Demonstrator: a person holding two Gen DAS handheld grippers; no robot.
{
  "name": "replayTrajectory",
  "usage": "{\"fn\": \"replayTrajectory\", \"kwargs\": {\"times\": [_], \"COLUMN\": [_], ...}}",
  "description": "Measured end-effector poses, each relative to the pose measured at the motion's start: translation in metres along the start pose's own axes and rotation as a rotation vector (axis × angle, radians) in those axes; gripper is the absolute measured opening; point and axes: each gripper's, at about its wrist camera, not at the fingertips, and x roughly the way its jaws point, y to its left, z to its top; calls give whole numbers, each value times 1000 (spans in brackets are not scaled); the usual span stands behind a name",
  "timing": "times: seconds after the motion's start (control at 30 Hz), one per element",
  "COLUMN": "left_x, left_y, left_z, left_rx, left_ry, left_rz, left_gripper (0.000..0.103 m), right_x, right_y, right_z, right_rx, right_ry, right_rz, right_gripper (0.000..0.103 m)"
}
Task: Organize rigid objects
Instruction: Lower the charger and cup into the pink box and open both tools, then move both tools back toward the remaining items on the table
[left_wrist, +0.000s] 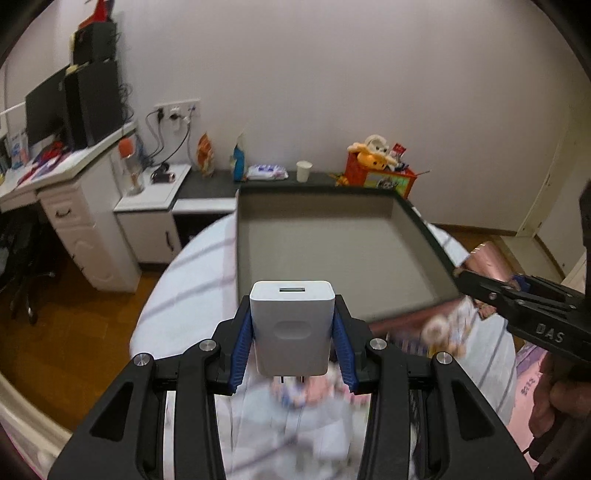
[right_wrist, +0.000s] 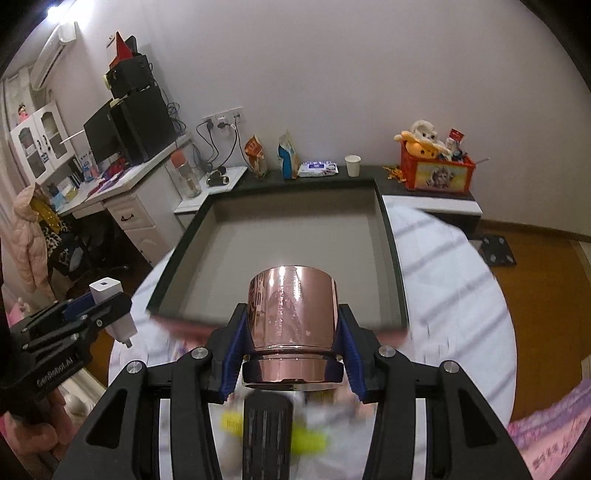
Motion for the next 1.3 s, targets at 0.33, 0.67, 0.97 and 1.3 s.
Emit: {"fn": "replayTrajectory", "kwargs": {"times": [0.33, 0.67, 0.97, 1.3], "left_x": [97, 116, 65, -29], "left_y": [-9, -18, -10, 10], "left_z": [33, 21, 28, -13], "left_rx": [4, 39, 26, -44], "left_ry": [119, 145, 28, -45], "left_rz": [19, 95, 149, 164], "left_gripper": [41, 94, 103, 103], "right_x": [95, 120, 63, -28], "right_y": [-16, -22, -24, -15], "right_z": [34, 23, 26, -20], "right_rx": [8, 2, 44, 81], "right_ry": [154, 217, 47, -35], "right_rz": [-37, -84, -78, -44], "right_gripper": [47, 65, 85, 90]}}
